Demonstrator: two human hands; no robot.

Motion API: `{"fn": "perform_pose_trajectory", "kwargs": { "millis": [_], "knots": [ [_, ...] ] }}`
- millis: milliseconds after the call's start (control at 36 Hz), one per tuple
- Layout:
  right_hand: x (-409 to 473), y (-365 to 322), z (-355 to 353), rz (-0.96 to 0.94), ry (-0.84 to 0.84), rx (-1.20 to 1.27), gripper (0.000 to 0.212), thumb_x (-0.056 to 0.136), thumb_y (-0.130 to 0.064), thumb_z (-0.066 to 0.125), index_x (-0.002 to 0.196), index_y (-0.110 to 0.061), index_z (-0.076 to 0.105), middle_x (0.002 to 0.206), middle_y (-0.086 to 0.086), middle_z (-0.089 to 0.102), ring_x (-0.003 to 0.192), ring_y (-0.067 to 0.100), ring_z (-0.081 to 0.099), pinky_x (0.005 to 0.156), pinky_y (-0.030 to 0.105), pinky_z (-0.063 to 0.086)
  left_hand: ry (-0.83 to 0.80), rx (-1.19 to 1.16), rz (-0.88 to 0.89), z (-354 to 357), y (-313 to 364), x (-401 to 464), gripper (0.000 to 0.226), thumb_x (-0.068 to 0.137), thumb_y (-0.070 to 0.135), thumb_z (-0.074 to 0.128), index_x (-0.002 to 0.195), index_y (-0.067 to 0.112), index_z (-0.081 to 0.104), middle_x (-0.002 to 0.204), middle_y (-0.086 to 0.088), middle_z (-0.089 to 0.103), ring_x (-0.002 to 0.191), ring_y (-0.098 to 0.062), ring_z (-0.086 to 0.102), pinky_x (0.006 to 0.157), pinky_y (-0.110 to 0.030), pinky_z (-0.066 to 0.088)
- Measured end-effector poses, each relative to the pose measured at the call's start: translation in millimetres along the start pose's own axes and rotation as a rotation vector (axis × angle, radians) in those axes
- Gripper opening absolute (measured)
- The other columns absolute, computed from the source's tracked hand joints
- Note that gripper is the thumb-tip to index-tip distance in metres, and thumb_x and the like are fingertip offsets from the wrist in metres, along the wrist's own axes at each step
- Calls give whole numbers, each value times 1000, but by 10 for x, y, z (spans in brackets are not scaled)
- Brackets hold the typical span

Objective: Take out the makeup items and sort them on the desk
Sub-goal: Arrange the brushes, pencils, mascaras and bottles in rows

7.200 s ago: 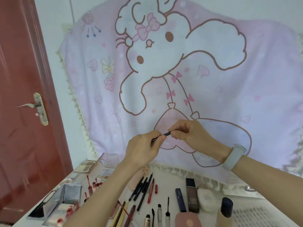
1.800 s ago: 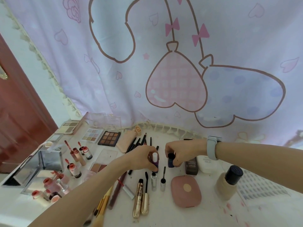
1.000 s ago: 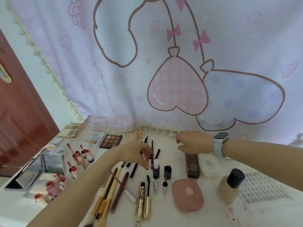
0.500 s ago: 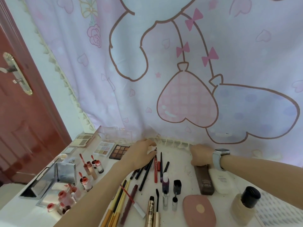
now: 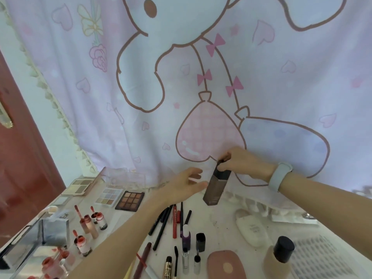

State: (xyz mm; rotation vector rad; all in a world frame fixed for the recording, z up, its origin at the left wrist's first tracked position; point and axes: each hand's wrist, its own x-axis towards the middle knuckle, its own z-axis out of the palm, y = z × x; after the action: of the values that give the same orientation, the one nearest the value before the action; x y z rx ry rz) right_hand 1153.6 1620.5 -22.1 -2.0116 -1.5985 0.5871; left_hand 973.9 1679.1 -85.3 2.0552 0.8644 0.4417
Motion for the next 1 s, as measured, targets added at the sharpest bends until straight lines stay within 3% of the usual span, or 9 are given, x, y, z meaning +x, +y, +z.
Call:
{"fn": "perform_pose_trajectory", "kwargs": {
  "millis": [56, 139, 222, 333, 528, 667, 861, 917, 1000],
  "knots": [
    [-31, -107, -73, -13, 27, 165, 8, 83, -13, 67, 75, -14, 64, 84, 3, 64, 82, 17, 58, 72, 24, 48, 35, 33, 74, 68, 121, 46, 50, 93, 38, 54, 137, 23, 38, 123, 6, 52, 107, -9, 52, 82, -16, 43],
    [-86, -232, -129, -49, 51, 344, 6, 83, -15, 67, 79, -17, 63, 87, 4, 66, 85, 17, 60, 68, 20, 48, 141, 23, 176, 115, 266, 90, 35, 94, 33, 54, 124, 20, 44, 90, 3, 58, 76, -12, 57, 61, -20, 45],
    [-105, -291, -153, -99, 74, 425, 3, 83, -16, 67, 85, -16, 64, 91, 5, 67, 90, 19, 62, 70, 21, 48, 252, 30, 239, 100, 316, 98, 24, 93, 34, 54, 109, 19, 45, 76, -3, 57, 70, -22, 61, 58, -29, 44],
    [-136, -325, -166, -153, 59, 403, 7, 84, -15, 66, 89, -18, 63, 91, 1, 66, 88, 15, 61, 76, 20, 48, 346, 119, 307, 67, 304, 50, 20, 92, 36, 55, 100, 20, 45, 60, 6, 45, 52, -13, 43, 54, -28, 38],
    [-174, -304, -97, -184, 26, 329, 3, 88, -18, 62, 91, -19, 61, 95, 0, 64, 95, 18, 60, 84, 23, 47, 350, 200, 260, -18, 296, 4, 23, 88, 44, 57, 96, 24, 49, 60, 8, 49, 50, -7, 45, 52, -24, 39],
    [-165, -300, -64, -215, 7, 268, 4, 91, -21, 58, 95, -19, 59, 88, -7, 60, 85, 7, 56, 74, 15, 43, 311, 162, 216, -73, 301, 2, 29, 86, 46, 60, 102, 22, 55, 64, 2, 53, 55, -15, 51, 62, -39, 52],
    [-121, -313, -34, -247, 57, 336, 12, 91, -24, 58, 101, -17, 60, 95, -3, 62, 90, 10, 57, 74, 15, 44, 336, 134, 173, -57, 279, -5, 43, 78, 63, 51, 90, 22, 52, 67, -3, 59, 65, -21, 62, 67, -47, 54],
    [-119, -305, -33, -242, 53, 353, 10, 91, -24, 59, 99, -18, 60, 94, -3, 63, 88, 10, 57, 70, 15, 45, 302, 174, 169, -61, 285, -11, 35, 85, 52, 53, 96, 20, 52, 76, -6, 63, 71, -23, 65, 68, -46, 54],
    [-118, -274, -18, -244, 49, 341, 5, 90, -23, 60, 95, -21, 59, 93, -4, 62, 87, 11, 57, 69, 14, 43, 300, 291, 226, -61, 274, -33, 21, 92, 37, 52, 100, 17, 48, 69, 2, 56, 62, -18, 57, 60, -37, 49]
  ]
}}
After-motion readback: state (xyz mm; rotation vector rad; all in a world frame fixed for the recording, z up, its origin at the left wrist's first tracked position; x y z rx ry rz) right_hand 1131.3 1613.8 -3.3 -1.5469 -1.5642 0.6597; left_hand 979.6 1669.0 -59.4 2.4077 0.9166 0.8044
